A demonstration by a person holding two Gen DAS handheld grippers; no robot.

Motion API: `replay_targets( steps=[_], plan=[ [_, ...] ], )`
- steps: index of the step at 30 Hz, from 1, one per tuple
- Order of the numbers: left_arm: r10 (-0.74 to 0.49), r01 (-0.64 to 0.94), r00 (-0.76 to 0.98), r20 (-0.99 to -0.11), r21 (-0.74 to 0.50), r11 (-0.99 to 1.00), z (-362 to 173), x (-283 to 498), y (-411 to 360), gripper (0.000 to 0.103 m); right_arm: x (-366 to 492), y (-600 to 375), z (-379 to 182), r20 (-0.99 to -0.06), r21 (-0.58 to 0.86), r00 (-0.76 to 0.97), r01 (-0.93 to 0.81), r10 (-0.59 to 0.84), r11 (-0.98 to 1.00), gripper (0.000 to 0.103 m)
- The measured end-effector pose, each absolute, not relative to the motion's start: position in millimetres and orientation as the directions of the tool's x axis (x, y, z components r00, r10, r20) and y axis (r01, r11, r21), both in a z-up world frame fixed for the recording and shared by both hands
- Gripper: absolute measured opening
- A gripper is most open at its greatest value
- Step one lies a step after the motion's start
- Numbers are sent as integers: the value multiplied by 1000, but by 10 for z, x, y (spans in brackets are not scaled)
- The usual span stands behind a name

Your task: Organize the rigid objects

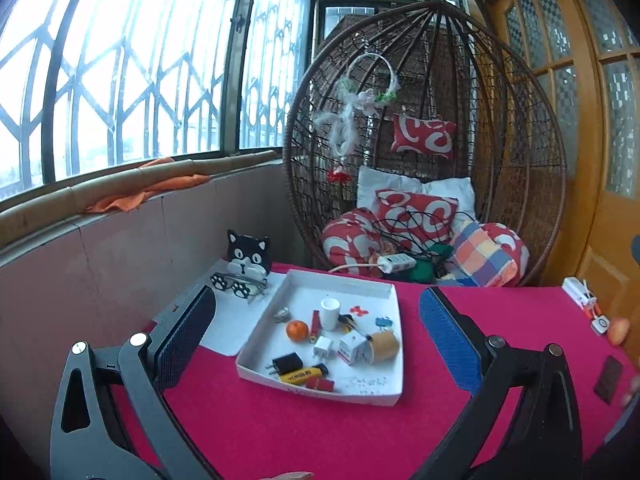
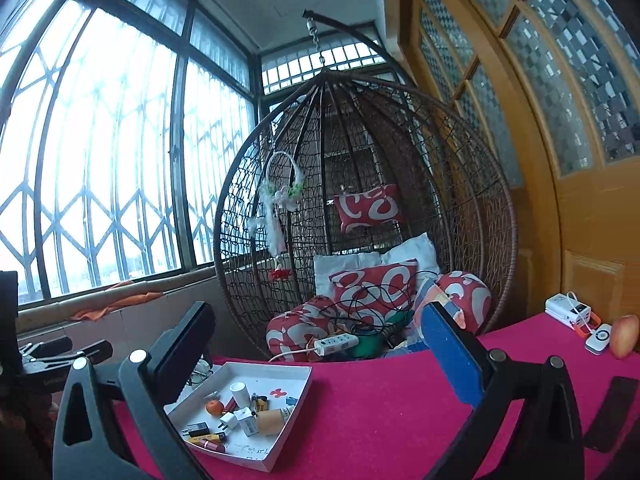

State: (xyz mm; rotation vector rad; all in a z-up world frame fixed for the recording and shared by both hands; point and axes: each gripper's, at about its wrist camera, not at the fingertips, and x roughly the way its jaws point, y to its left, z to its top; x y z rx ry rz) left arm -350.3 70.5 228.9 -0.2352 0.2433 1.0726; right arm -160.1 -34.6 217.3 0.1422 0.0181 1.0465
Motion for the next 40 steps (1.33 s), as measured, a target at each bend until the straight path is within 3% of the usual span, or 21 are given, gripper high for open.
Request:
replay_targets(
  steps=[16, 40],
  plan=[
    [817, -874, 476, -326, -75, 480, 2281, -3501, 580, 103, -1675, -572, 2195, 81, 133, 520, -851, 850, 508, 103],
    [775, -861, 487, -402, -75, 502, 2121, -3339, 670, 103, -1585, -508, 2099, 33, 149, 530, -841, 847, 520, 103]
  ],
)
